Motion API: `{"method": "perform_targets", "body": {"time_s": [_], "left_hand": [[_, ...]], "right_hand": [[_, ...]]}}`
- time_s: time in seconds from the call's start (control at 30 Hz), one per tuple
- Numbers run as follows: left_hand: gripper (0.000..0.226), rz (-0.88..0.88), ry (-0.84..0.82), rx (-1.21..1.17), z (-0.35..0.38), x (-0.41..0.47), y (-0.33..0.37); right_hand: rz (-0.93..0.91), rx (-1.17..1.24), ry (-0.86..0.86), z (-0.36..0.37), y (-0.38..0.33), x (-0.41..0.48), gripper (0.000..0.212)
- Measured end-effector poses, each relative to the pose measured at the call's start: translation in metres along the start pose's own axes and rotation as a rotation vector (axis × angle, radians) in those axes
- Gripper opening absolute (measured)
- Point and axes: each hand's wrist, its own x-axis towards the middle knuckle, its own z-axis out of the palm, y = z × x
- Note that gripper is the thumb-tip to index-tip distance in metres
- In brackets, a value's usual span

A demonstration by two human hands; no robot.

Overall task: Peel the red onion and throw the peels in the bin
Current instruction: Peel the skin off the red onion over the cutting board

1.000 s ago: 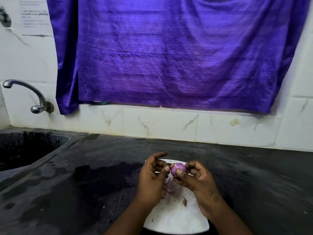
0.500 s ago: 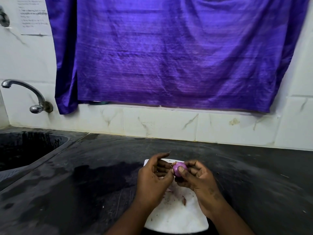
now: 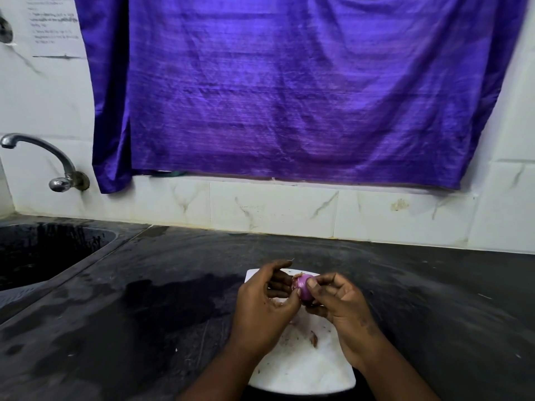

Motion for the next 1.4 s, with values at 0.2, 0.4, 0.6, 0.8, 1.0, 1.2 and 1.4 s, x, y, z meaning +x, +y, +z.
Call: {"method": "perform_targets", "body": {"time_s": [0.2, 0.4, 0.6, 0.8, 1.0, 1.2, 1.4], "left_hand": [[0.045, -0.009, 0.029, 0.032, -0.0022, 0.0010, -0.0016], [0.038, 0.028, 0.029, 0.090, -0.0036, 0.0023, -0.0053], [0.042, 0.008, 0.002, 0.047, -0.0028, 0.0011, -0.0019], [0.044, 0.019, 0.044, 0.010, -0.0037, 0.0026, -0.0025], [0.040, 0.056, 0.039, 0.056, -0.0037, 0.0032, -0.0076], [0.050, 0.076, 0.002, 0.061, -0.0025, 0.0007, -0.0047], [0.053, 0.092, 0.028, 0.058, -0.0041, 0.0015, -0.0063]], "right_hand": [[-0.009, -0.030, -0.004, -0.0002, -0.0007, -0.0006, 0.040], [-0.003, -0.028, 0.002, -0.0007, -0.0010, -0.0013, 0.041], [-0.026, -0.064, 0.010, -0.0010, 0.0000, -0.0004, 0.038], [-0.032, -0.052, -0.003, -0.0012, -0.0015, -0.0001, 0.032], [-0.027, -0.047, 0.025, -0.0012, -0.0003, -0.0010, 0.023], [-0.035, -0.052, 0.036, -0.0018, -0.0010, 0.0004, 0.029], [-0.036, -0.037, 0.026, -0.0018, 0.0002, 0.0008, 0.032]]}}
